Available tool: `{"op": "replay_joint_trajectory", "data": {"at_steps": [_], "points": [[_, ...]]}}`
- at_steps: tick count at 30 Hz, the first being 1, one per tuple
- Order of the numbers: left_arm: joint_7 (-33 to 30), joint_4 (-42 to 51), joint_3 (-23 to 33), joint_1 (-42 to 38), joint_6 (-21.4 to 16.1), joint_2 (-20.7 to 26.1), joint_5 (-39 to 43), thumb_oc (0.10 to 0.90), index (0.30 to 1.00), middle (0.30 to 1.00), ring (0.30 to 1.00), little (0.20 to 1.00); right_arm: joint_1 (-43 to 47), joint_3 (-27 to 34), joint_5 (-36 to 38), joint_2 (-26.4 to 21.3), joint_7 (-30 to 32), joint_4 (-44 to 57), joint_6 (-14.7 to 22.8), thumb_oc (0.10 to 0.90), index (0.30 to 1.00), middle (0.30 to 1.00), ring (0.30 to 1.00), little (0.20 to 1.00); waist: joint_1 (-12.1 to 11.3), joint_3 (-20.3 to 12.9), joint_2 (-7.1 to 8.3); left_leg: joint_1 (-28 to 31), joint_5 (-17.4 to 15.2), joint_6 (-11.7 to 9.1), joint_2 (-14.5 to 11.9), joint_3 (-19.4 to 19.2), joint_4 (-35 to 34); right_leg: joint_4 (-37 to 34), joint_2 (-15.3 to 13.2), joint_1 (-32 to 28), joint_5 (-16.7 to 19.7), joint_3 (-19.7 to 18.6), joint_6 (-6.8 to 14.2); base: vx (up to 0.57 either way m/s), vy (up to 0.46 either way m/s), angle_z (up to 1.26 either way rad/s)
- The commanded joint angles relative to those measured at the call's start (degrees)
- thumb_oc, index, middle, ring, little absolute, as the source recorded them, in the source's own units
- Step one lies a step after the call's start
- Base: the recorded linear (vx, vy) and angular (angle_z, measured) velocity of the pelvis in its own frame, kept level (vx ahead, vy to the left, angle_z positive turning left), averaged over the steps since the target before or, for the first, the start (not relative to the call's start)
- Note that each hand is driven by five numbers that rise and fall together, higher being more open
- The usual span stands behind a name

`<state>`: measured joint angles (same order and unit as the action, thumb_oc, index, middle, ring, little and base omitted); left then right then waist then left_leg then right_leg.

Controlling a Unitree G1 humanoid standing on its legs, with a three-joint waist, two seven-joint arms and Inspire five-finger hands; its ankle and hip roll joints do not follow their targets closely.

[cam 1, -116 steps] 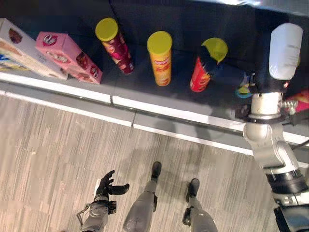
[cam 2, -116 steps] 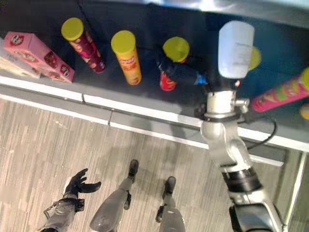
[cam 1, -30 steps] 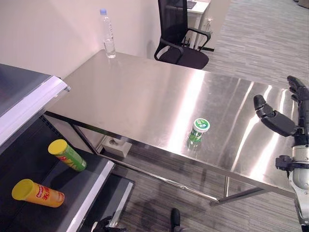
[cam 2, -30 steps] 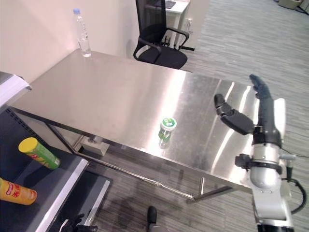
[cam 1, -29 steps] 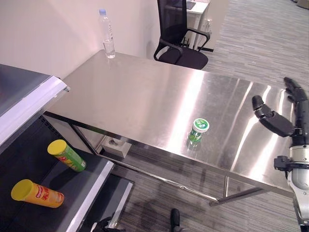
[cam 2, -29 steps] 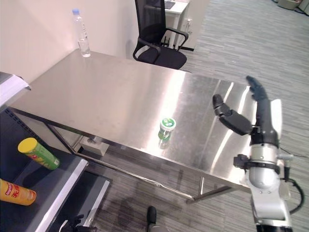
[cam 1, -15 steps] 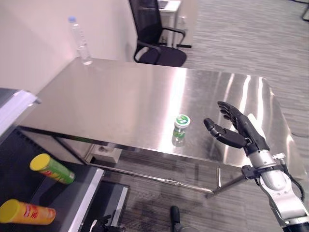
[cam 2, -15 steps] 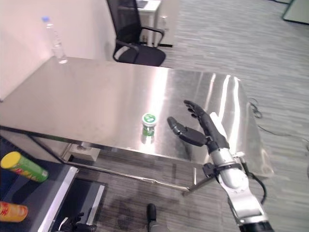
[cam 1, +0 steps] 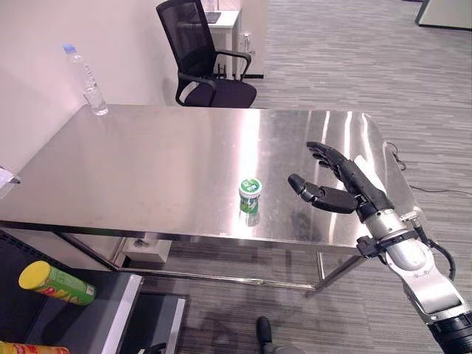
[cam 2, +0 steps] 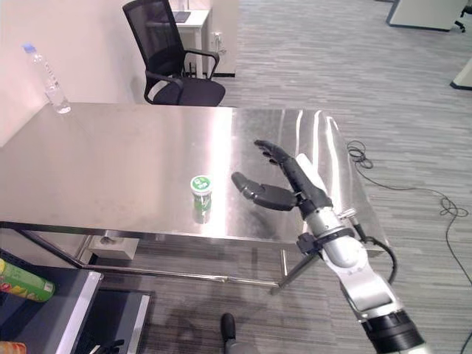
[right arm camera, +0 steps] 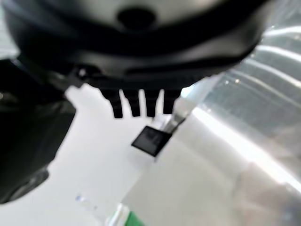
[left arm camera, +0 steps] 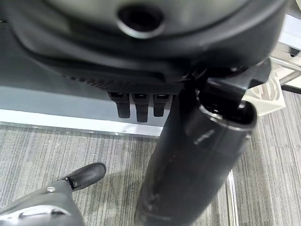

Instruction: Put the goods on the table back onto the shelves and tidy them up.

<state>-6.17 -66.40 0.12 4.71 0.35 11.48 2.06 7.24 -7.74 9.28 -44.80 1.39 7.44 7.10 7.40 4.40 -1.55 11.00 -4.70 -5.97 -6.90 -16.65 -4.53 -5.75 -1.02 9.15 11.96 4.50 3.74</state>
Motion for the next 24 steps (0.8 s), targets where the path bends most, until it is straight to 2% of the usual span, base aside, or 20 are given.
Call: {"op": "replay_joint_trajectory", "data": {"at_steps": [1, 6, 10, 12, 15, 24], "points": [[-1.83, -0.56, -1.01, 0.36, -0.44, 4.2, -0.77, 0.8, 0.9, 0.9, 0.9, 0.9, 7.07, 2.39, -0.32, -0.68, 1.94, 1.54, 4.82, 0.8, 0.9, 0.9, 0.9, 0.9, 0.69, -1.44, 1.25, -4.86, 2.22, -2.46, -2.64, -0.1, 2.14, 2.34, -4.56, -8.98, -13.51, 0.23, 7.44, 0.01, -0.01, -0.05], [-2.38, 1.88, -2.8, -1.18, -1.51, 4.15, -1.86, 0.8, 0.9, 0.9, 0.9, 0.9, 6.77, 0.72, 0.2, -0.89, 0.63, 0.98, 5.12, 0.8, 0.9, 0.9, 0.9, 0.9, 0.18, -0.71, 1.11, -6.61, 2.33, -2.34, -2.59, 1.18, 3.22, 3.26, -5.03, -7.94, -13.38, 0.92, 7.87, -0.02, 0.011, 0.02], [-1.61, 4.07, -3.79, -2.16, -2.18, 3.49, -2.11, 0.8, 0.9, 0.9, 0.9, 0.9, 2.86, 2.77, -0.4, -2.24, -0.59, 2.29, 4.94, 0.8, 0.9, 0.9, 0.9, 0.9, -0.39, -0.39, 0.7, -7.21, 2.37, -2.08, -2.39, 2.44, 3.48, 2.91, -5.21, -8.4, -13.35, 2.23, 7.98, 0.01, -0.005, 0.18], [-0.55, 6.14, -4.88, -3.43, -2.99, 2.56, -2.11, 0.8, 0.9, 0.9, 0.9, 0.9, 0.02, 4.95, -2.6, -2.23, -0.98, 3.15, 4.29, 0.8, 0.9, 0.9, 0.9, 0.9, -1.61, -0.04, -0.05, -7.91, 2.86, -1.98, -2.01, 4.13, 3.11, 3.14, -5.54, -8.4, -13.39, 3.79, 8.0, 0.01, -0.024, 0.37], [-0.77, 7.21, -6.0, -5.33, -3.11, 2.42, -2.08, 0.8, 0.9, 0.9, 0.9, 0.9, -1.62, 6.61, -5.64, -0.9, 1.28, 2.82, 3.92, 0.8, 0.9, 0.9, 0.9, 0.9, -2.87, 0.17, -0.6, -7.86, 3.21, -1.92, -1.69, 5.24, 2.11, 3.18, -5.77, -8.91, -13.56, 4.84, 8.0, 0.02, -0.005, 0.32], [-1.66, 6.57, -5.88, -4.55, -3.08, 2.28, -2.29, 0.8, 0.9, 0.9, 0.9, 0.9, -3.0, 7.47, -9.91, 0.49, 4.36, 0.96, 3.34, 0.8, 0.9, 0.9, 0.9, 0.9, -3.92, 0.64, -1.07, -7.2, 3.41, -1.69, -1.15, 6.45, 1.06, 2.88, -6.15, -9.97, -13.76, 6.03, 8.04, 0.01, 0.007, 0.13]]}}
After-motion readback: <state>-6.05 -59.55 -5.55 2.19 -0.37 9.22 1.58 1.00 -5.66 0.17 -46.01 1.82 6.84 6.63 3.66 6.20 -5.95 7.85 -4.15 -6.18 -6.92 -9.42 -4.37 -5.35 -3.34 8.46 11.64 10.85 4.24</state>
